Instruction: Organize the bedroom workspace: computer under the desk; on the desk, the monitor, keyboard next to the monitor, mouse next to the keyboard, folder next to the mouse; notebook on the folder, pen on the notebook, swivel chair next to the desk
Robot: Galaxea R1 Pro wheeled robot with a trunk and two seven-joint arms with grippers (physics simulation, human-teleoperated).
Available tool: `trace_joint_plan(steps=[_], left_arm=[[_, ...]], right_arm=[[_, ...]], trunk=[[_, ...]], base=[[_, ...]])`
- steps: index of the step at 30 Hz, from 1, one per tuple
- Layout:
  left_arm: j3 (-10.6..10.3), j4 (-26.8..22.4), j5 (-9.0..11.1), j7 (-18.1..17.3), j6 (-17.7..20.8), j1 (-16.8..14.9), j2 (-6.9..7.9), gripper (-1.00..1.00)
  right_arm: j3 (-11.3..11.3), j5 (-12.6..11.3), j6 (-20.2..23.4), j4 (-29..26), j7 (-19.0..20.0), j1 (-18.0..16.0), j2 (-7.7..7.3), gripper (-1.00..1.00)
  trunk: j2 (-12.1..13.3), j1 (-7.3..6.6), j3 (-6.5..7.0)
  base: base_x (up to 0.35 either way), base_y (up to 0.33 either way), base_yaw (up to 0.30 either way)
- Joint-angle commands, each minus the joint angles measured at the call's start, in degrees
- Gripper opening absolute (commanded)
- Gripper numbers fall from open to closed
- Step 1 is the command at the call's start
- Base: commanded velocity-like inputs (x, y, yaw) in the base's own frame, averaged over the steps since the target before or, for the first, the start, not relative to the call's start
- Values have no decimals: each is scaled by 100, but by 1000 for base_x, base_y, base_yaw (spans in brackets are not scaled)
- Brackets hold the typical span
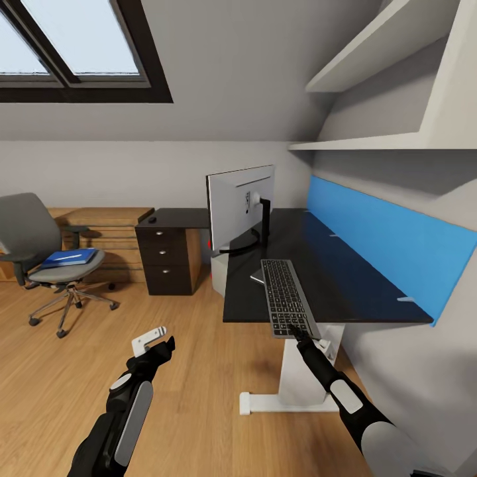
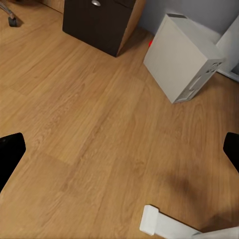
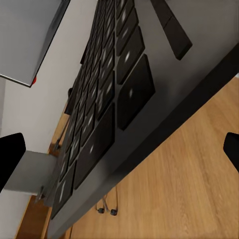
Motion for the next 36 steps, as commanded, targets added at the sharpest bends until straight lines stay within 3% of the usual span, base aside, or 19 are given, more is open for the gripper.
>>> trace_joint_plan(steps=[1,28,29,36], left_arm=[[5,-8,60,29,19,-3,-3,100],[0,26,60,32,19,-3,-3,100],[-1,26,60,32,19,-3,-3,100],[3,27,60,32,19,-3,-3,100]], right_arm=[[-16,-51,43,5,30,-4,0,100],[-25,-51,43,-74,37,-4,-9,100],[-25,-51,43,-74,37,-4,-7,-100],[-25,-51,43,-74,37,-4,-1,-100]], trunk=[[-3,-1,-6],[-3,-1,-6],[-3,-1,-6],[-3,-1,-6]], base=[[0,0,0],[0,0,0],[0,0,0],[0,0,0]])
